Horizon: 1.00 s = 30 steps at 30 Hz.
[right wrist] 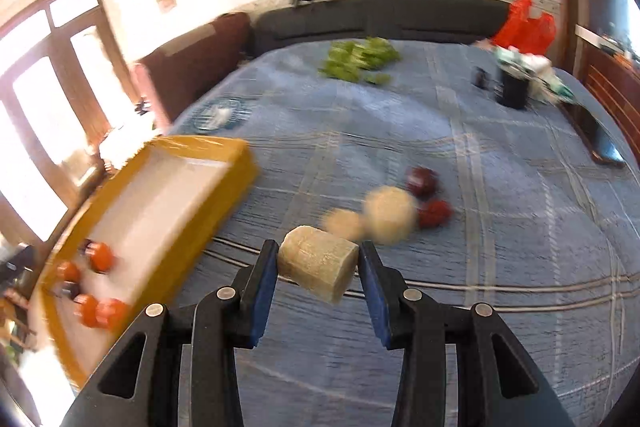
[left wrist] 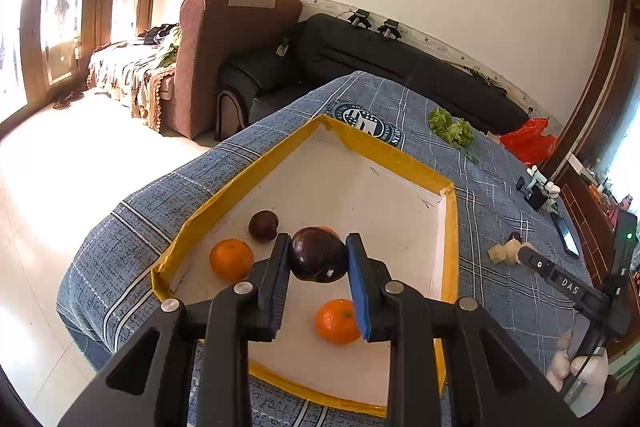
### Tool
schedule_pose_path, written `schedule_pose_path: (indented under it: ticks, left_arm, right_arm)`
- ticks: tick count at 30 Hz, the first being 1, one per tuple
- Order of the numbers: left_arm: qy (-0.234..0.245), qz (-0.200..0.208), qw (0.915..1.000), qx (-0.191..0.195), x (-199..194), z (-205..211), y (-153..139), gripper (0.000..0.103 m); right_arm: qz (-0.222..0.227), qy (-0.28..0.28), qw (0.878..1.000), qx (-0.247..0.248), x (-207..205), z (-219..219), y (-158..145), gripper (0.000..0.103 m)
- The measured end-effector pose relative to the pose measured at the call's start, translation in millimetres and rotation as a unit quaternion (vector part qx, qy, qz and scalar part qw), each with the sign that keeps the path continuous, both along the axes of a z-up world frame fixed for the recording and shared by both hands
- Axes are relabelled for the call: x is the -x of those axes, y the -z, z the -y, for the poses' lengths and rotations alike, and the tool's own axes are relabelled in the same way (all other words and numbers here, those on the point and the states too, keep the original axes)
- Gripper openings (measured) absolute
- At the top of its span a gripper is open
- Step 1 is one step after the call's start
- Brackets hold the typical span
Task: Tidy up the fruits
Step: 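Carry the plum and yam piece into the tray and open both tools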
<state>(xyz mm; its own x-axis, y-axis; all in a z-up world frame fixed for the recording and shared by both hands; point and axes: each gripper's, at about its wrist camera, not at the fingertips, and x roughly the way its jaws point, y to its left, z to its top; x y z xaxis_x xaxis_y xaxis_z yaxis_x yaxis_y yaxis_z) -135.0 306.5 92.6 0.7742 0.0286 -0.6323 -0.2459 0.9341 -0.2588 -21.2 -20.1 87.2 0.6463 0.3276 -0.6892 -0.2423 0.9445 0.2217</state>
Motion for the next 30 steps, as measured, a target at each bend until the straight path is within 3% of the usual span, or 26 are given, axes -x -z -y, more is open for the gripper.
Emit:
schedule_pose_path:
  ticks: [5, 12, 15, 19, 21, 30]
  left_arm:
    - [-0.022, -0.013, 0.9995, 0.017, 0, -21, 13, 0.027]
    - [-0.045, -0.044, 0.9967, 0.051, -19, -48, 37, 0.027]
    - [-0.047, -0.048, 0.9954, 0.069, -21, -51, 42, 0.028]
    - [-0.039, -0.030, 0.9940, 0.098, -10, -57, 36, 0.041]
    - [-0.043, -0.017, 0.9935, 0.104, -1, -61, 30, 0.043]
    - [-0.059, 0.025, 0.9902, 0.124, 28, -71, 7, 0.056]
  right_arm:
    - [0.011, -0.090, 0.996, 0.005, 4, -71, -24, 0.045]
    - [-0.028, -0.188, 0.981, 0.037, 11, -162, -7, 0.045]
    - [-0.039, -0.202, 0.976, 0.068, 11, -189, 7, 0.045]
    - [-0.039, -0.202, 0.971, 0.122, 11, -207, 19, 0.045]
    - [-0.042, -0.203, 0.969, 0.135, 11, -209, 23, 0.045]
    - [-0.054, -0.202, 0.967, 0.145, 3, -213, 36, 0.045]
